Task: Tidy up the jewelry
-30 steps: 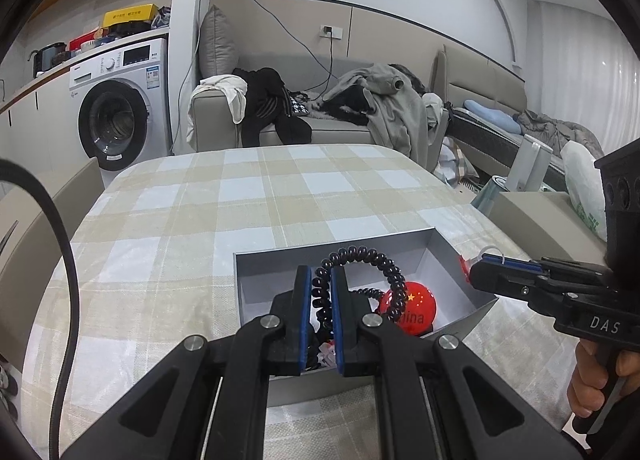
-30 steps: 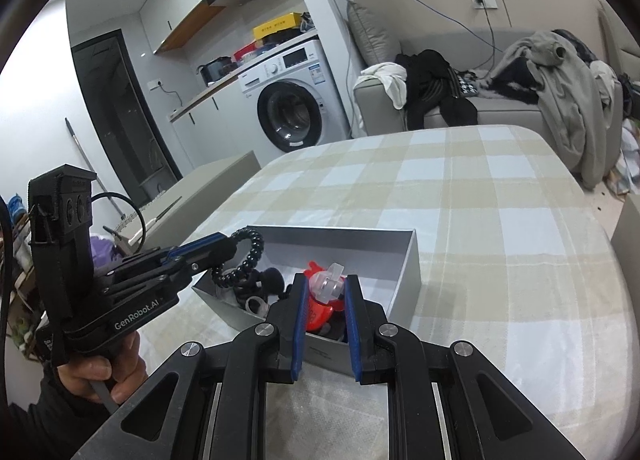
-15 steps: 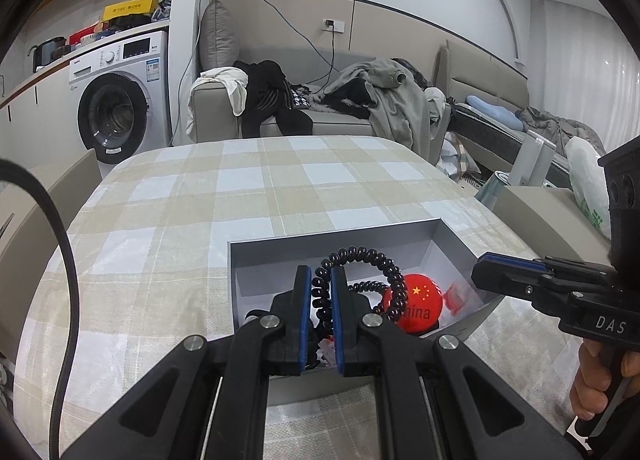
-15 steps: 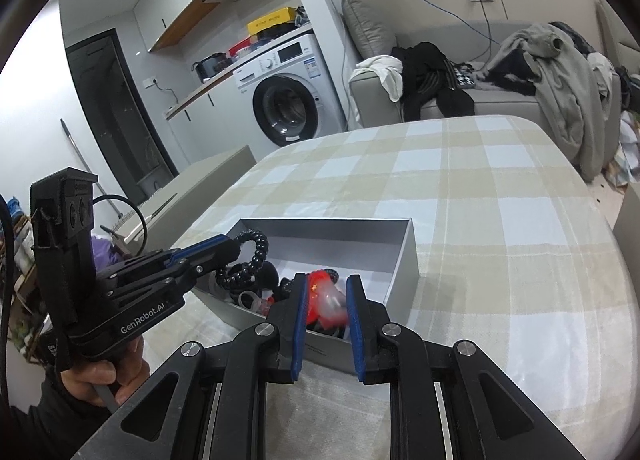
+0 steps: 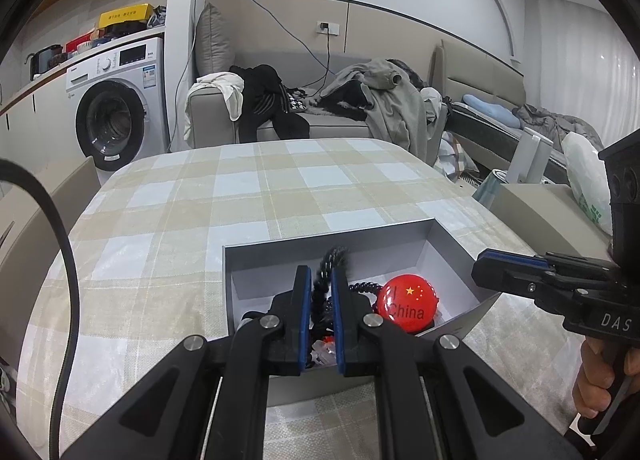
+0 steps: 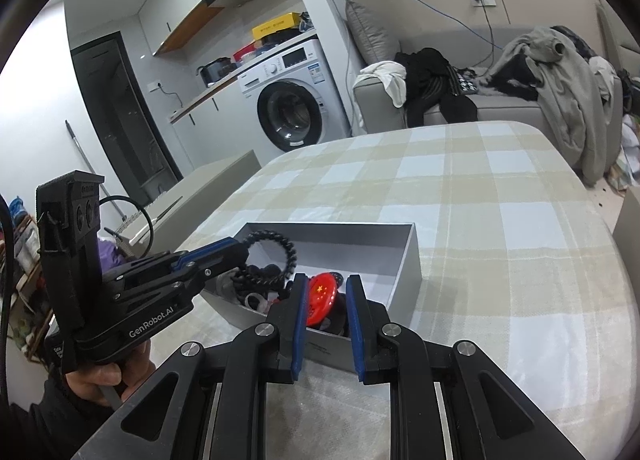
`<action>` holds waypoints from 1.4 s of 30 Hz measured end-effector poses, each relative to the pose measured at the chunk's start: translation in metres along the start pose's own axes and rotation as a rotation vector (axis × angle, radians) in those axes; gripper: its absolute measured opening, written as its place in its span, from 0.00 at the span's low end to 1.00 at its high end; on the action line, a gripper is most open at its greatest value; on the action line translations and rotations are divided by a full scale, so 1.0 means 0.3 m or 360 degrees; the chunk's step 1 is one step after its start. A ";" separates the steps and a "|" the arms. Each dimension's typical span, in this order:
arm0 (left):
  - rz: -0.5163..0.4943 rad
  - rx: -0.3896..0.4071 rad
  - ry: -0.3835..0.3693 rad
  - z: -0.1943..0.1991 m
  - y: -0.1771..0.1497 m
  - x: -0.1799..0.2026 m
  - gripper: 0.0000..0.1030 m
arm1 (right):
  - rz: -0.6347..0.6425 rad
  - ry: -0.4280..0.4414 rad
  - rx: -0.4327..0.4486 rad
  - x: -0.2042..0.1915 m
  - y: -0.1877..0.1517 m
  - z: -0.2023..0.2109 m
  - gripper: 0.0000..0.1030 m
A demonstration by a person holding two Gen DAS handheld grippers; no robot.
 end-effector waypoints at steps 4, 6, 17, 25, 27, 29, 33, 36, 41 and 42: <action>-0.0011 0.0009 -0.0002 0.012 0.001 0.001 0.17 | 0.0024 -0.0012 0.0003 -0.008 -0.003 -0.001 0.19; -0.0001 0.0011 -0.0019 0.019 0.002 -0.001 0.31 | 0.0042 -0.0029 0.0008 -0.010 -0.008 0.002 0.21; 0.0042 0.0043 -0.0013 0.070 -0.010 -0.001 0.85 | 0.0072 -0.0097 0.0061 0.004 -0.014 0.038 0.63; 0.0073 0.0105 0.0013 0.108 -0.058 -0.024 0.99 | 0.0065 -0.0045 0.0075 0.004 -0.034 0.054 1.00; 0.0059 0.0114 0.0022 0.113 -0.068 -0.020 0.99 | 0.0056 -0.0028 0.0102 0.001 -0.048 0.061 1.00; 0.0040 0.0132 0.0026 0.120 -0.077 -0.013 0.99 | 0.0053 -0.0020 0.0113 -0.004 -0.060 0.063 1.00; 0.0005 0.0163 0.0035 0.132 -0.096 -0.001 0.99 | 0.0037 0.0049 0.0140 -0.015 -0.083 0.068 1.00; -0.0016 0.0186 0.0032 0.137 -0.104 0.006 0.99 | 0.0064 0.0062 0.0167 -0.025 -0.100 0.074 1.00; -0.0028 0.0173 -0.0020 0.130 -0.117 0.014 0.99 | 0.0115 0.0098 0.0200 -0.044 -0.112 0.081 1.00; -0.0034 0.0168 -0.0018 0.125 -0.121 0.017 0.99 | 0.0136 0.0092 0.0234 -0.050 -0.112 0.090 1.00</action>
Point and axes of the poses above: each gripper's, at about its wrist camera, not at the fingertips, and z roughly against the way its jaws point, x to its right, y to its top, the point moved 3 cm from there along -z, roughly the way its jaws point, and after that the axes turned 2 degrees about -y, right-handed, at the moved point
